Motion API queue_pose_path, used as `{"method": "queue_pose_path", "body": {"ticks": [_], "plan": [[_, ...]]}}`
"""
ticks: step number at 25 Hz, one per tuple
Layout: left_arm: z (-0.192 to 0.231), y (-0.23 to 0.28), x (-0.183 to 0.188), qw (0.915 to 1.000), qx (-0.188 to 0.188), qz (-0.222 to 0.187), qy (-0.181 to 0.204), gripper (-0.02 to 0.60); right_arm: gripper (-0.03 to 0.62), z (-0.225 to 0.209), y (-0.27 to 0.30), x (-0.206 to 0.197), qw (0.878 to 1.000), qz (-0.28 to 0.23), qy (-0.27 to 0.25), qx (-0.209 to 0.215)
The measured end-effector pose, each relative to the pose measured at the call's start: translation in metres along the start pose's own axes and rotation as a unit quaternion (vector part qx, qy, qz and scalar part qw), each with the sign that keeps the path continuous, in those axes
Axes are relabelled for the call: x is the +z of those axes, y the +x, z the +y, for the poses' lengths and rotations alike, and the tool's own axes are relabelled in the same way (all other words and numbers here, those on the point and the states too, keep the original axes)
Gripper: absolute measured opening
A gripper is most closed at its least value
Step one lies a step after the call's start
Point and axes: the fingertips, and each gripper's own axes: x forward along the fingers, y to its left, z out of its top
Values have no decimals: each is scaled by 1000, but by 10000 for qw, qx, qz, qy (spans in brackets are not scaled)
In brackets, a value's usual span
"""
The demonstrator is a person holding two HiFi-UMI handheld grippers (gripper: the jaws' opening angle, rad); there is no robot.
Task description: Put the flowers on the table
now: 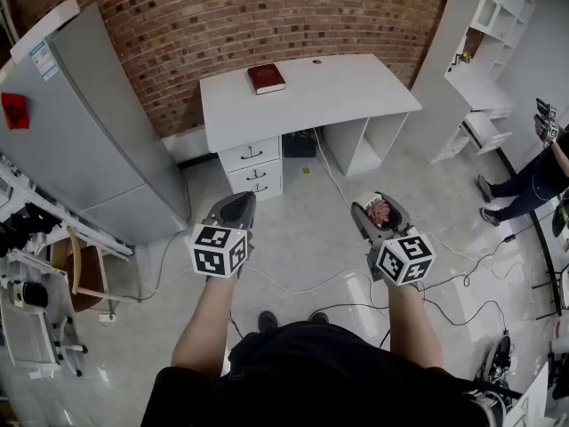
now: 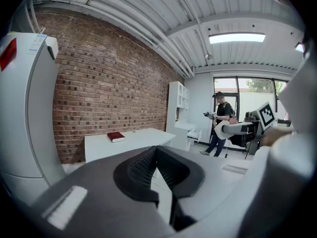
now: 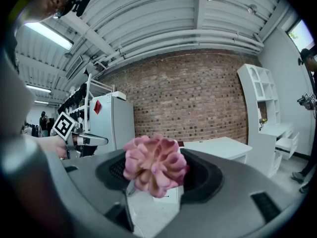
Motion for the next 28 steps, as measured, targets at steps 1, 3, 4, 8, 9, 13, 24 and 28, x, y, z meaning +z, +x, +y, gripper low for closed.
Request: {"method": "queue_pose_path", "body": {"ticks": [1,3,4,8,9,13,24,28], "plan": [[-1,-1,-3,10000,7,23,-33,12,255,-1,-2,0,10000,-3,2,-13],[-2,-2,-8,9999,18,59,-84,11,255,-3,-5,-1,10000,-7,2,-37],[-4,-2,-9,9999,21,71,-97,11,255,-4,-6,-1,10000,-11,-1,-49],[-12,-1,-10,9999,21,79,-118,11,255,-10,-13,0,9999,-47,-30,-107],[-13,-1,-10,9999,24,71,-124,11,255,-10,-15,1,9999,-56,-46,-101],[-23,1,-11,9999,32,67,-142,11,255,-14,-22,1,9999,-122,-15,-47],[-82,17,-11,9999,-6,106,-63,12,256,-55,-63,-1,9992,-351,214,12],[-101,17,-18,9998,62,110,-120,11,256,-72,-74,-9,9992,-271,290,77]]}}
